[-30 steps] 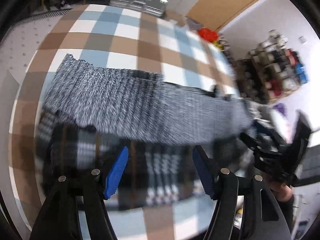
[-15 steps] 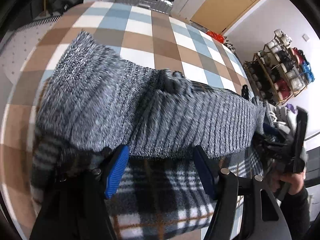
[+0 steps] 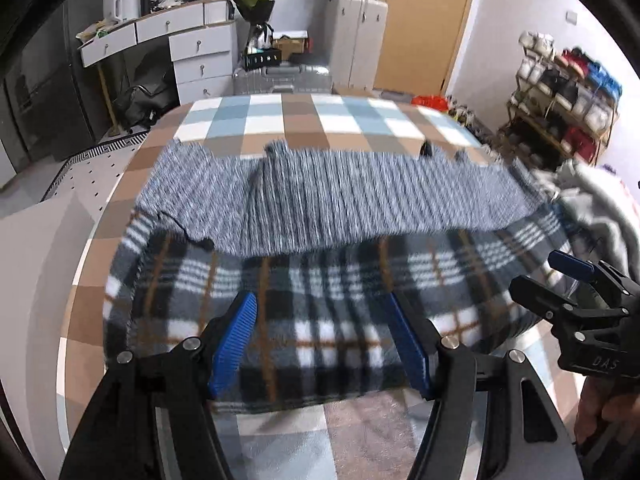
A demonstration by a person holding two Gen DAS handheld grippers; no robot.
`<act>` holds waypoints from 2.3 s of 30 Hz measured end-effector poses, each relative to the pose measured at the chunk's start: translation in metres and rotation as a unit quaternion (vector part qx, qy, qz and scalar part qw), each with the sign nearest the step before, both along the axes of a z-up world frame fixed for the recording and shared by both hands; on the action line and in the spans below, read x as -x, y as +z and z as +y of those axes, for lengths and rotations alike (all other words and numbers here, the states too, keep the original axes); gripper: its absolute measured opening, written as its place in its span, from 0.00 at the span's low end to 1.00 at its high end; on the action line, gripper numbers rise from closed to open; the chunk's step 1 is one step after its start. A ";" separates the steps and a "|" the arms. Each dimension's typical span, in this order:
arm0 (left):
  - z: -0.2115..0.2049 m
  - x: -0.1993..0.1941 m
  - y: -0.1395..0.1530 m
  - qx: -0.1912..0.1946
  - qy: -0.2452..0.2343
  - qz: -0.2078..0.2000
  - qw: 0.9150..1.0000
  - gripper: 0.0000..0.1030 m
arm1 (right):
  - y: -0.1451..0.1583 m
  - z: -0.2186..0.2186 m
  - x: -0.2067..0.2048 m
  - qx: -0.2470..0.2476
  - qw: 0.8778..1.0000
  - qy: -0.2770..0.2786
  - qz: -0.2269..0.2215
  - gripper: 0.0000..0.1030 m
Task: Fold large clothes
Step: 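Lower the folded hem onto the shirt and open both grippers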
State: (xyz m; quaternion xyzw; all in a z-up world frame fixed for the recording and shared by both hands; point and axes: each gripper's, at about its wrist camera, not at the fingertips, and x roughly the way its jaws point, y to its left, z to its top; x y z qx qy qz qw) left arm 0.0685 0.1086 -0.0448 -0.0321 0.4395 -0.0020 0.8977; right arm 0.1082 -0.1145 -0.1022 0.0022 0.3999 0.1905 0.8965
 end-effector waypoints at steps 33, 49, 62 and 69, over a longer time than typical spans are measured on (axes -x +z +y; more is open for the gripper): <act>0.035 0.025 0.015 0.021 0.000 -0.041 0.999 0.79 | -0.003 -0.089 -0.002 -0.121 0.991 -0.049 -0.025 0.99; 0.060 0.017 -0.013 0.045 0.045 0.029 0.998 0.79 | -0.055 -0.115 -0.040 -0.079 0.988 -0.101 0.085 1.00; 0.087 0.038 0.000 0.064 0.115 0.047 0.990 0.78 | -0.046 -0.107 -0.006 -0.042 0.987 -0.096 0.123 1.00; 0.064 0.062 0.058 0.108 0.030 -0.088 0.990 0.79 | 0.015 -0.098 0.022 -0.090 0.990 -0.111 0.001 1.00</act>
